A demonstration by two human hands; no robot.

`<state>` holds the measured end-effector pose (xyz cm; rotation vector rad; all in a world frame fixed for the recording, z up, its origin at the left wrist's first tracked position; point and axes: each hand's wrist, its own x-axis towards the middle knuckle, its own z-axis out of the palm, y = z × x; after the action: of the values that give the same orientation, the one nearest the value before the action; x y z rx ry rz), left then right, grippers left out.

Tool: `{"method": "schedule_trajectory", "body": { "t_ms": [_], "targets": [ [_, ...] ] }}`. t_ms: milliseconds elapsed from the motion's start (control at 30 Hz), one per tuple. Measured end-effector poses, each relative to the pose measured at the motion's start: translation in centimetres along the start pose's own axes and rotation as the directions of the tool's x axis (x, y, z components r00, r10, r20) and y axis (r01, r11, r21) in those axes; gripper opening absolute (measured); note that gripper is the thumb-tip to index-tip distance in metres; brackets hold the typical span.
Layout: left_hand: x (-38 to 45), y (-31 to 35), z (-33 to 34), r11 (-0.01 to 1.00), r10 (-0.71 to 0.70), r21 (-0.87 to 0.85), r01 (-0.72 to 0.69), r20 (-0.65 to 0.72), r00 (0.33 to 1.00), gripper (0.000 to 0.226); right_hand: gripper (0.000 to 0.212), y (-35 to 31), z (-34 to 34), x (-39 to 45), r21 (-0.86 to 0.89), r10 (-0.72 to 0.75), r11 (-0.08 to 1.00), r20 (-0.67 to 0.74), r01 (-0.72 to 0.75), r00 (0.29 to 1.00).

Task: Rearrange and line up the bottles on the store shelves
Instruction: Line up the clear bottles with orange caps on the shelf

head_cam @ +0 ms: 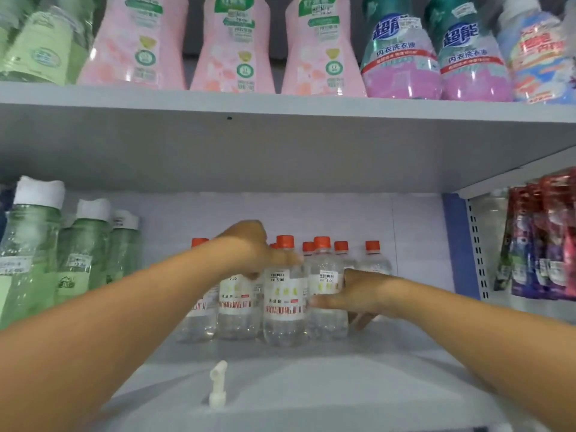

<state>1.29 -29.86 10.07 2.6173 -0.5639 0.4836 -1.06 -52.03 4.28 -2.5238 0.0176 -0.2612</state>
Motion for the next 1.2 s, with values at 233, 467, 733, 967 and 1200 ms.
{"method": "schedule_trajectory", "body": {
  "t_ms": [233, 467, 733, 967, 1200],
  "targets": [
    [2.5, 0.0, -1.3, 0.972, 0.234, -0.041, -0.231, 0.119, 0.965, 0.077, 0.068, -2.9, -6.9, 0.3, 0.022, -0.155, 0.987, -0.062, 0.157, 0.986],
    [4.4, 0.2, 0.3, 0.964, 0.196, 0.173, -0.202, 0.049, 0.979, 0.057, 0.045, -3.1, -6.3, 3.4, -0.071, -0.147, 0.986, 0.06, 0.151, 0.987],
    [4.9, -0.1, 0.9, 0.962, 0.201, 0.185, -0.201, 0.019, 0.979, 0.052, 0.064, -1.8, -4.9, 5.1, -0.053, -0.216, 0.976, -0.064, 0.213, 0.974],
    [5.4, -0.3, 1.3, 0.963, 0.204, 0.185, -0.197, -0.021, 0.979, 0.055, 0.06, -1.9, -4.4, 5.1, -0.05, -0.226, 0.974, -0.125, 0.222, 0.966],
    [5.2, -0.3, 1.8, 0.966, 0.216, 0.156, -0.204, -0.06, 0.975, 0.048, 0.059, -1.5, -4.1, 4.6, -0.037, -0.256, 0.967, -0.133, 0.253, 0.958]
  ]
}}
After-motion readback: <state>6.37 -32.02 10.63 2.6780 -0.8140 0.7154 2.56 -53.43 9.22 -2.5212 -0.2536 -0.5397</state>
